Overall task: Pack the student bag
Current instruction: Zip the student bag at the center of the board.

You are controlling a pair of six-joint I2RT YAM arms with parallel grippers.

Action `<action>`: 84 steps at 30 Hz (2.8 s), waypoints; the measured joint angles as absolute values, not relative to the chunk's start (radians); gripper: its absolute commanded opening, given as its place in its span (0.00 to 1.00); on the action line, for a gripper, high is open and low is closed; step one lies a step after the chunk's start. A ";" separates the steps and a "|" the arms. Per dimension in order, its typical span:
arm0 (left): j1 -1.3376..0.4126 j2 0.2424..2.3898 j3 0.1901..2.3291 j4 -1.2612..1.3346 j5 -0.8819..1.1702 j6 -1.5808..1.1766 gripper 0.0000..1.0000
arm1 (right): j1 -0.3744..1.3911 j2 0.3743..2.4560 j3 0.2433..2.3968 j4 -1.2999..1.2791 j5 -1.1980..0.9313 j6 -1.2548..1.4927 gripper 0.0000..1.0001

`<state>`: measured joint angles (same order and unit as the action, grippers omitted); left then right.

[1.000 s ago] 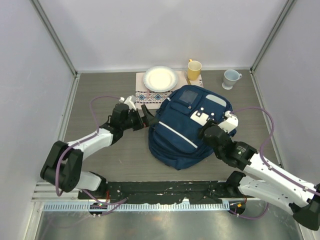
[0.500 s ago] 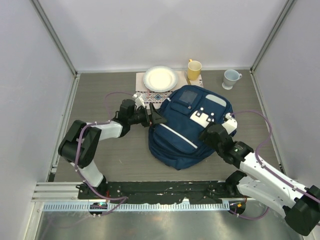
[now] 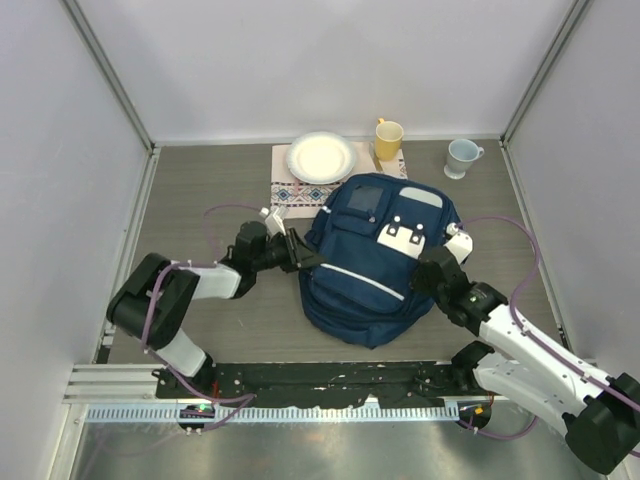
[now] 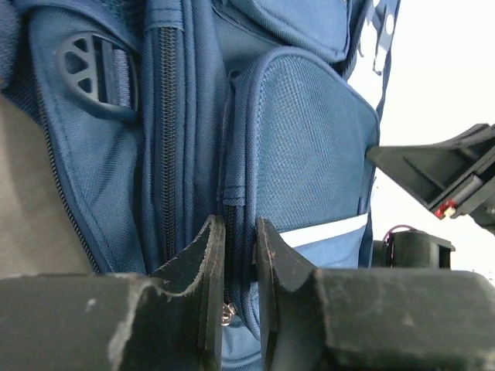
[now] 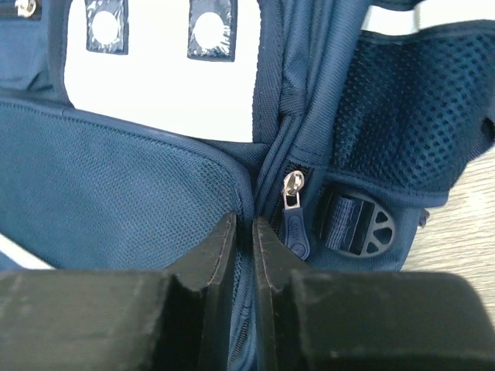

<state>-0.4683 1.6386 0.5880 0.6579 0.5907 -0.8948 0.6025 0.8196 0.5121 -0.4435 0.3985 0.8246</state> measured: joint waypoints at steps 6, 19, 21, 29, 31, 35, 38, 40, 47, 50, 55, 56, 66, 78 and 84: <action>-0.624 1.470 0.424 0.667 0.414 -0.946 0.17 | 0.587 0.809 0.512 -0.447 0.398 0.755 0.14; -0.959 1.084 0.257 0.454 0.041 -1.074 0.21 | 0.585 1.131 0.673 -0.300 0.258 0.592 0.15; -0.979 1.084 0.257 0.441 0.014 -1.089 0.22 | 0.582 1.189 0.715 -0.291 0.233 0.572 0.15; -1.008 1.148 0.265 0.442 -0.060 -1.141 0.27 | 0.580 1.412 0.882 -0.186 0.119 0.522 0.29; -1.009 1.167 0.278 0.445 -0.061 -1.146 0.27 | 0.580 1.457 0.928 -0.168 0.101 0.514 0.49; -1.019 1.187 0.308 0.451 -0.066 -1.155 0.27 | 0.596 1.464 0.978 -0.158 0.107 0.490 0.66; -1.023 1.185 0.309 0.452 -0.080 -1.173 0.26 | 0.616 1.383 0.966 -0.197 0.170 0.480 0.67; -1.024 1.172 0.312 0.451 -0.091 -1.182 0.26 | 0.630 1.262 0.932 -0.234 0.202 0.480 0.65; -1.028 1.102 0.398 0.339 -0.132 -1.185 0.20 | 0.776 0.784 0.759 -0.292 0.268 0.589 0.59; -1.028 1.102 0.444 0.307 -0.145 -1.182 0.17 | 0.953 0.719 0.702 -0.329 0.332 0.668 0.57; -1.028 1.127 0.488 0.286 -0.157 -1.182 0.17 | 1.237 0.769 0.683 -0.391 0.524 0.791 0.54; -1.028 1.136 0.490 0.287 -0.157 -1.185 0.17 | 1.297 0.799 0.688 -0.404 0.573 0.819 0.52; -1.030 1.155 0.490 0.292 -0.160 -1.198 0.17 | 1.489 1.054 0.776 -0.524 0.776 1.068 0.46; -1.032 1.154 0.490 0.296 -0.168 -1.201 0.17 | 1.481 1.032 0.756 -0.554 0.788 1.181 0.39; -1.032 1.154 0.490 0.300 -0.168 -1.201 0.17 | 1.421 1.015 0.707 -0.508 0.728 1.189 0.39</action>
